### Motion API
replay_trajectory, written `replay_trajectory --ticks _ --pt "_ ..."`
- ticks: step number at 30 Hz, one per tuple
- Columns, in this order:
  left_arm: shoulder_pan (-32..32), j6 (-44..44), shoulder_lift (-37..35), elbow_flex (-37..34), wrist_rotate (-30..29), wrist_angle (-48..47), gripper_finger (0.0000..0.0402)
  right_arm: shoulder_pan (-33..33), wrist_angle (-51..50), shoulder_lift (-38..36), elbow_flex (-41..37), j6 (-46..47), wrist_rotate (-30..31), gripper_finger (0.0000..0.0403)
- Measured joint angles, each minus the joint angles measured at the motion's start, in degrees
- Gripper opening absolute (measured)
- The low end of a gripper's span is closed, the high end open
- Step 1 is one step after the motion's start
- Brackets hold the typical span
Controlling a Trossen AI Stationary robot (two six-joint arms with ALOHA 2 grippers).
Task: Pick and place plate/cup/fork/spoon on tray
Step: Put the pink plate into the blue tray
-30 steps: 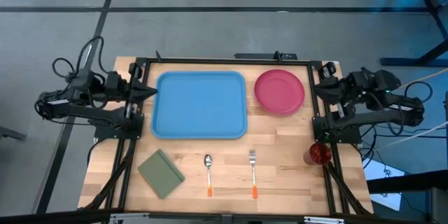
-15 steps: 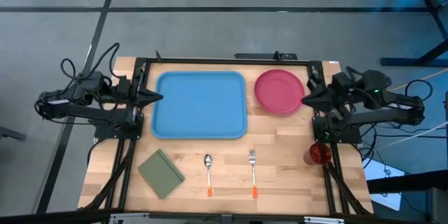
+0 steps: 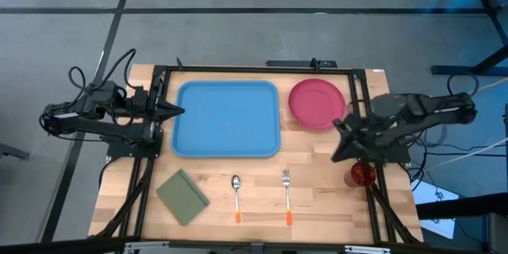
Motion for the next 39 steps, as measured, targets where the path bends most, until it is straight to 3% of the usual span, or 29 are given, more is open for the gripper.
replay_trajectory --ticks 5,10,12,21,26,39 --pt "0.00 0.02 0.02 0.00 -0.13 -0.04 0.0000 1.37 -18.56 6.18 2.64 4.25 10.78 0.0029" --pt "0.00 0.02 0.02 0.00 -1.10 -0.04 0.0000 -0.81 -23.19 11.31 2.68 -1.02 29.93 0.0029" --pt "0.00 0.04 0.02 0.00 -1.89 -0.04 0.0000 -3.22 -22.84 13.51 2.71 -3.30 34.59 0.0029" --pt "0.00 -3.05 0.75 -0.02 -2.30 -2.57 0.0000 -21.88 -18.67 26.06 2.73 -18.47 28.21 0.0029" --pt "0.01 -3.13 0.72 -0.03 -2.22 -5.85 0.0000 -29.75 -16.26 31.84 2.73 -24.55 27.78 0.0029" --pt "0.00 -6.01 0.72 -0.02 -2.16 -11.16 0.0000 -31.42 -4.51 40.92 2.73 -25.55 27.50 0.0029"
